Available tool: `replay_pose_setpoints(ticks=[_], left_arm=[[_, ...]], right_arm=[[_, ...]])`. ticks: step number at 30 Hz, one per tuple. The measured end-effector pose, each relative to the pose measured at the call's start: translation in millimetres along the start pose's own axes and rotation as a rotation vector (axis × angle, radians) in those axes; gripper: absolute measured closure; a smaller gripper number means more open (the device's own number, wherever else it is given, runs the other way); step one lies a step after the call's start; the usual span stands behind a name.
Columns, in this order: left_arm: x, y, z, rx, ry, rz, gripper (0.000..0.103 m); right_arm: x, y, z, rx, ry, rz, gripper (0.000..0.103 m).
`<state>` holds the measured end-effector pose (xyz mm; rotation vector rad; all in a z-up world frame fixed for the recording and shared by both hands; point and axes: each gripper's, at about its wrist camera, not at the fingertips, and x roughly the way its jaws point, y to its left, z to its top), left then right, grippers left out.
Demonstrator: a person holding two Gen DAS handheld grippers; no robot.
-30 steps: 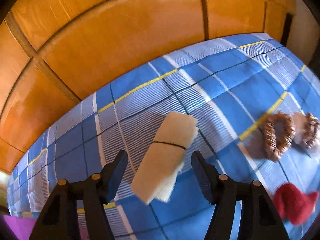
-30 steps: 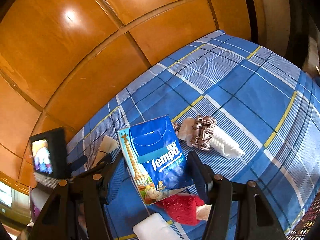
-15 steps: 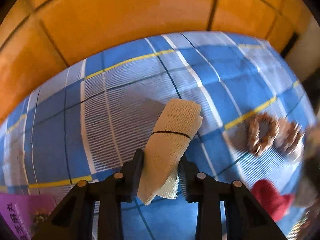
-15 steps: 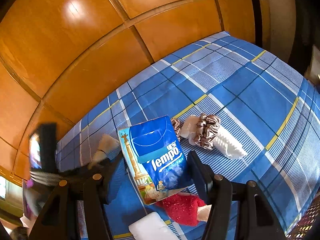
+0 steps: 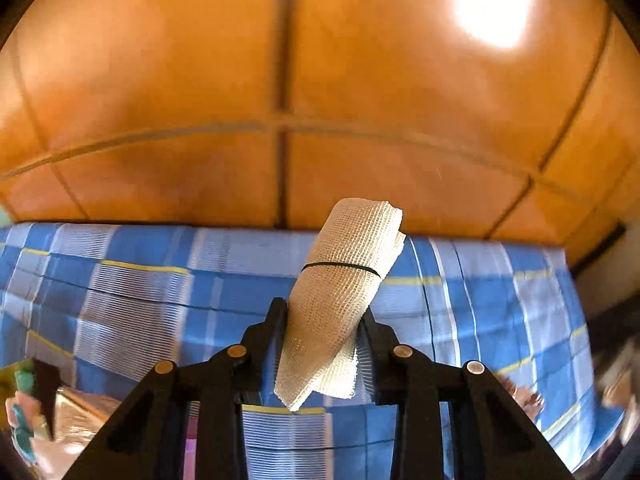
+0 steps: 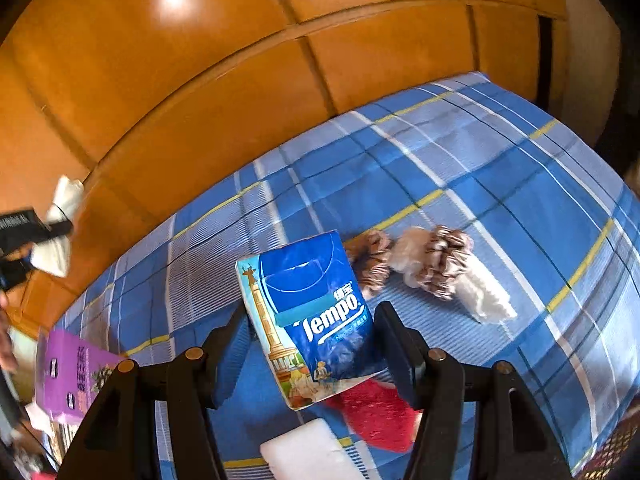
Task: Organize soft objects
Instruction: 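Carry the beige rolled cloth into the gold tray and open the left gripper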
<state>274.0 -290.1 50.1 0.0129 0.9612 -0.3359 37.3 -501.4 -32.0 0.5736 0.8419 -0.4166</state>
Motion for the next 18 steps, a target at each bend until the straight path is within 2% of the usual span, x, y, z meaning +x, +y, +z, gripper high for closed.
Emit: replay_pose_setpoints(ticks=[8, 12, 18], left_arm=[[-46.7, 104.5, 10.2, -0.163, -0.061, 0.048, 0.069], [-60.1, 157.1, -3.5, -0.223, -0.071, 0.081, 0.069], [-88.2, 219.9, -42.1, -0.243, -0.111, 0.115, 0.069]], right_arm=[[4.9, 56.7, -24.9, -0.302, 0.049, 0.090, 0.041], [13.0, 84.7, -47.8, -0.473, 0.102, 0.091, 0.041], [26.1, 111.6, -85.2, -0.678, 0.187, 0.071, 0.041]])
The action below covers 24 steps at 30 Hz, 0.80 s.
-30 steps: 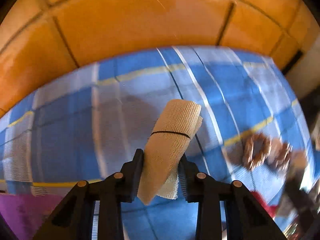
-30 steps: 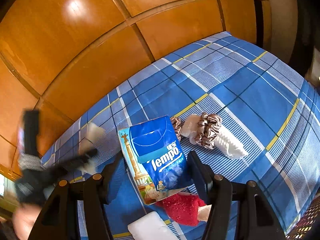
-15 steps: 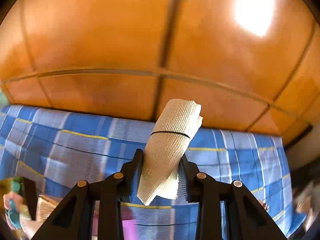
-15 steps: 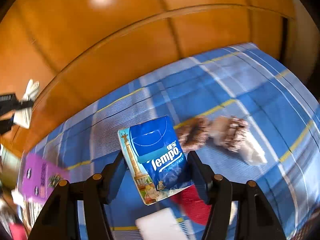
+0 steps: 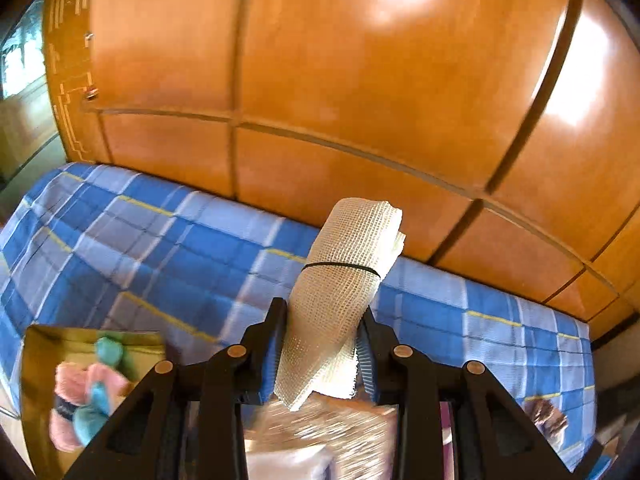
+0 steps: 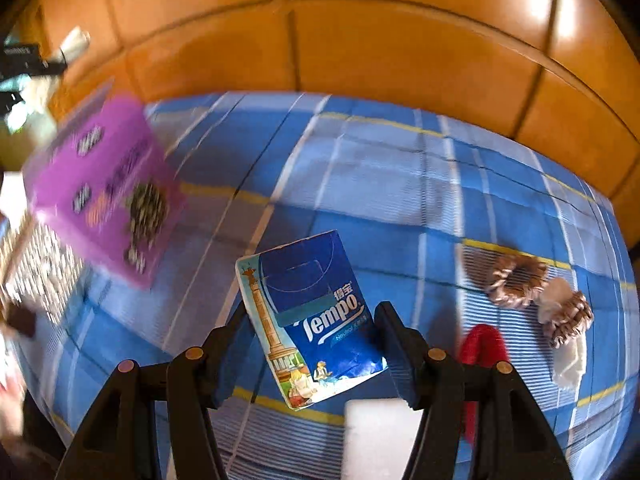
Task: Organize soft objects
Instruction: 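Carry the beige rolled cloth into the gold tray and open the left gripper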
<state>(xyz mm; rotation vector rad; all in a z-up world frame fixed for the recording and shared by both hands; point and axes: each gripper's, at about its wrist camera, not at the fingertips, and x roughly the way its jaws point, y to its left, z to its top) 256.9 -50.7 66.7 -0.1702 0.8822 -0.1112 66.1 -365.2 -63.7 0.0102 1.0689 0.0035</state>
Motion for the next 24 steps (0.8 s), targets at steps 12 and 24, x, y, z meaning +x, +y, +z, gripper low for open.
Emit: replay_pose_setpoints(ticks=[12, 24], left_arm=[[-48.7, 135.1, -71.0, -0.114, -0.054, 0.009, 0.069], [-85.1, 239.2, -177.6, -0.259, -0.027, 0.094, 0.068]], right_arm=[[27.8, 11.9, -19.7, -0.058, 0.150, -0.062, 0.041], [35.2, 10.3, -18.1, -0.063, 0.161, -0.083, 0.041]])
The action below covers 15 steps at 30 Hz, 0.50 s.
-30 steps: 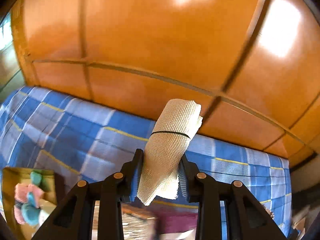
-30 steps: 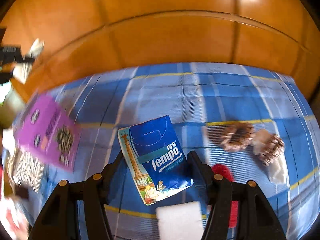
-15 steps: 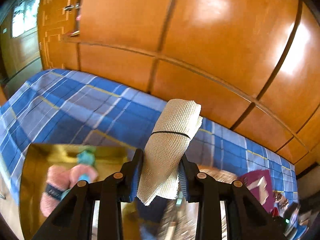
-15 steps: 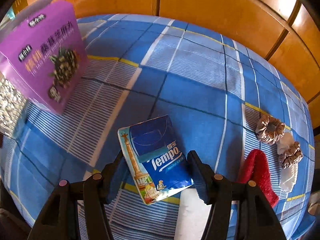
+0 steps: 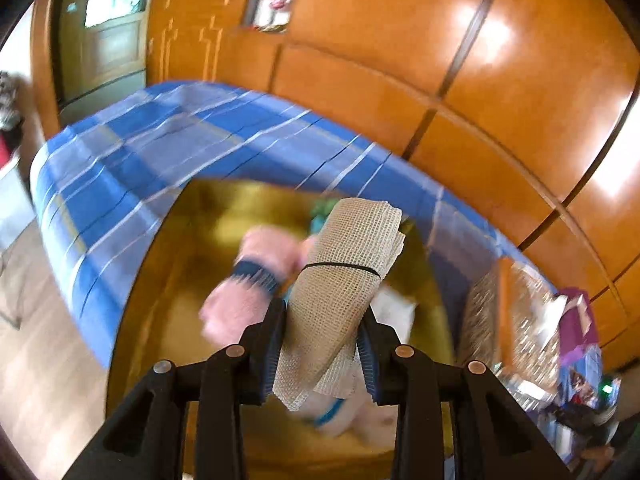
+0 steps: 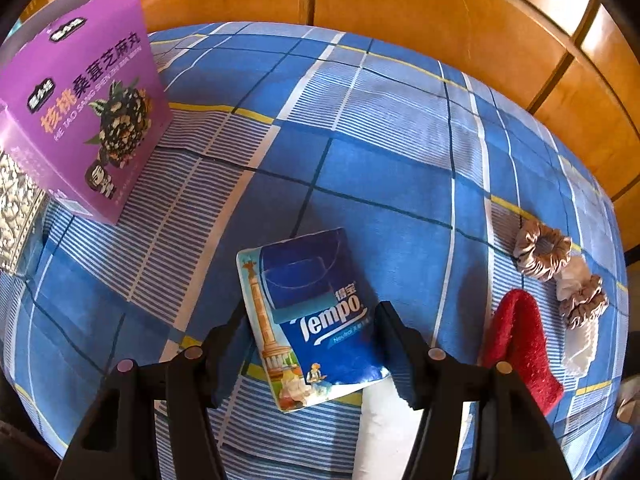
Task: Organize soft objects
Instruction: 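Carry the beige rolled cloth into the gold tray and open the left gripper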
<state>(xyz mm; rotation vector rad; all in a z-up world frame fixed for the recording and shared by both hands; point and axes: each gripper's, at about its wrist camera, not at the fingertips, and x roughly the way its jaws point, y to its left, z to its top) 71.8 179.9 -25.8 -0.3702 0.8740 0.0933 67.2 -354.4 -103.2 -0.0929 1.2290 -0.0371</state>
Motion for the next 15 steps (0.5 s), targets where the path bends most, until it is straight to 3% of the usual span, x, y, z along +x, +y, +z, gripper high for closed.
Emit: replay_pose_setpoints(ticks=[5, 15], left_arm=[[3.3, 17.2, -31.4, 0.003, 0.038, 0.032, 0.068], [8.4, 11.8, -56.4, 0.077, -0.008, 0.135, 0.066]], right_arm=[[-2.6, 5.7, -4.4, -0.023, -0.015, -0.016, 0.042], [-6.0, 10.6, -4.6, -0.040, -0.029, -0.035, 0.042]])
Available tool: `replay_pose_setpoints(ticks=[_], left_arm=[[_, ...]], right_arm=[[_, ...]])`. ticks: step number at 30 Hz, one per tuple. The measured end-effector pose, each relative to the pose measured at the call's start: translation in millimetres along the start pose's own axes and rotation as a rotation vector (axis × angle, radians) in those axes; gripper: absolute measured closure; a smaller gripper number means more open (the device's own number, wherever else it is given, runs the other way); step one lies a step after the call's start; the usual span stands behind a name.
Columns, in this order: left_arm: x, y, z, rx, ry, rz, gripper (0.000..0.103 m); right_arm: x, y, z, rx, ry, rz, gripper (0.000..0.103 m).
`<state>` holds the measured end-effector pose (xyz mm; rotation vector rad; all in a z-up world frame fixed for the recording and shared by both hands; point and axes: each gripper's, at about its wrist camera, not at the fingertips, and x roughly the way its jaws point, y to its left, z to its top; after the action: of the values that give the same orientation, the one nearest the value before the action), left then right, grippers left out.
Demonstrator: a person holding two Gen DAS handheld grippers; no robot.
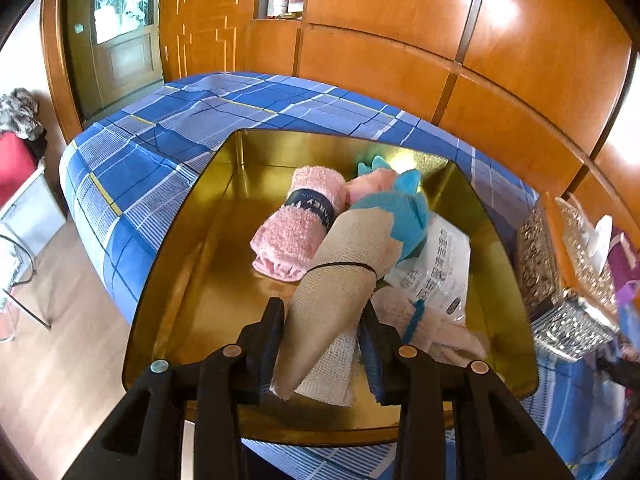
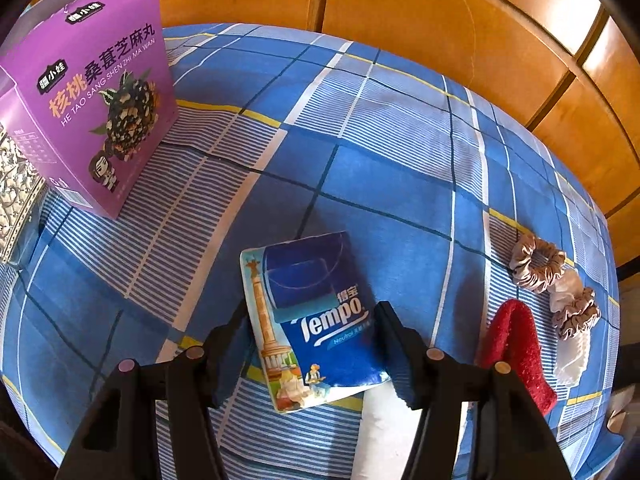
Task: Organize soft objects
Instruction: 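Carry the beige rolled cloth into the gold tray and open the left gripper, then lift the Tempo pack with the right gripper and move it toward the tray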
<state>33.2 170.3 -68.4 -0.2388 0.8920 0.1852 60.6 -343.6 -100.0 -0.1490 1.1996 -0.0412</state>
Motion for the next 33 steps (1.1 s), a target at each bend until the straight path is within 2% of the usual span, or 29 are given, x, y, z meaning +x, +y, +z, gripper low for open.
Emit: replay_pose_setpoints(ticks=[12, 15, 22, 27, 33], left_arm=[[-7.9, -2.7, -7.9, 0.068, -0.056, 0.047, 0.065], [-13.5, -2.8, -8.2, 0.074, -0.076, 0.049, 0.057], [-23.6, -5.3, -8.4, 0.087, -0.107, 0.038, 0.054], [-29.7, -8.4, -8.6, 0.093, -0.122, 0.021, 0.047], [-34.7, -13.9, -9.2, 0.113, -0.137, 0.010, 0.047]], right_arm=[[-1.1, -0.4, -1.8, 0.005, -0.003, 0.001, 0.042], [-0.6, -1.3, -1.9, 0.003, -0.005, -0.001, 0.042], [-1.0, 1.4, -2.6, -0.002, -0.012, -0.013, 0.042], [-1.7, 2.7, -2.8, 0.004, -0.011, -0.017, 0.043], [-0.6, -0.4, 0.0, 0.024, -0.008, -0.007, 0.043]])
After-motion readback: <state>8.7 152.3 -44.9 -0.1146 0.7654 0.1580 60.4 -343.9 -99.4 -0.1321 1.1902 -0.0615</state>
